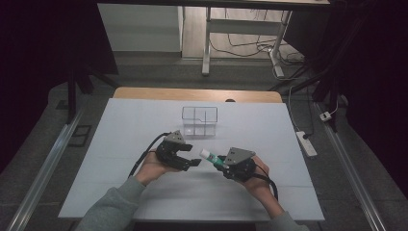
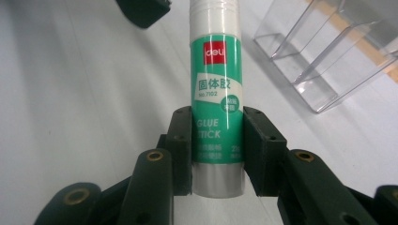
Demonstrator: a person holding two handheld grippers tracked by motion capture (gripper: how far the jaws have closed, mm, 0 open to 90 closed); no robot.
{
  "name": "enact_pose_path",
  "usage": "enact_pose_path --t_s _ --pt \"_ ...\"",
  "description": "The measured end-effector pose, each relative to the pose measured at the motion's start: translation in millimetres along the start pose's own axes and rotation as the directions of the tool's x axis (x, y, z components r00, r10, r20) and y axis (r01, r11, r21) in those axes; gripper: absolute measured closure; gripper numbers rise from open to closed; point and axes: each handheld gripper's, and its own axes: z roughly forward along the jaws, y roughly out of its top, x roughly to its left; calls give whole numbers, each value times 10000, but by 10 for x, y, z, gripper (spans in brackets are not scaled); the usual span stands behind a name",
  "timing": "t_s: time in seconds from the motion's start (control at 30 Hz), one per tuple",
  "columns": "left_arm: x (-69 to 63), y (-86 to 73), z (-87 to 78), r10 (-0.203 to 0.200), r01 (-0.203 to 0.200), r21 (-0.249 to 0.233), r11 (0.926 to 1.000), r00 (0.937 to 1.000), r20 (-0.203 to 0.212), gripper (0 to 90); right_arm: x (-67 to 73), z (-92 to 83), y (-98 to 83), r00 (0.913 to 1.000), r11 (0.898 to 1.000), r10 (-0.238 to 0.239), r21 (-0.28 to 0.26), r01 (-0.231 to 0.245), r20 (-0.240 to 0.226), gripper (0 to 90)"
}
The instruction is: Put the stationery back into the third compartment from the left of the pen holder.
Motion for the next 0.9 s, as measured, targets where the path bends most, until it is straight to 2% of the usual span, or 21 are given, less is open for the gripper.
enact_pose_path --t_s 0.17,0.37,0.47,0.6,0.73,0.87,0.9 --pt "-29 7 42 -36 38 -123 9999 9998 175 284 -12 -6 -11 9991 9979 432 -472 -432 -15 658" --pt "-60 31 75 -325 369 -732 9966 9976 607 286 13 15 -5 9979 9959 611 -651 -623 -200 658" --pt "-60 42 94 -488 571 -966 9937 9951 861 314 35 31 -1 9977 9953 621 -724 -641 -286 658" --pt "-54 38 139 -557 667 -964 9931 9921 1127 395 63 45 8 9960 9912 737 -1067 -788 -507 658" --pt "-61 38 152 -496 646 -1063 9922 9892 1382 490 81 68 8 9967 9924 665 -1007 -709 -464 657" --pt "-61 47 134 -542 849 -1466 9856 9780 2016 617 100 126 -12 9969 9950 562 -789 -604 -547 656" --pt "-83 56 134 -379 648 -1427 9876 9822 1842 634 115 140 -9 9970 9958 520 -722 -560 -570 657"
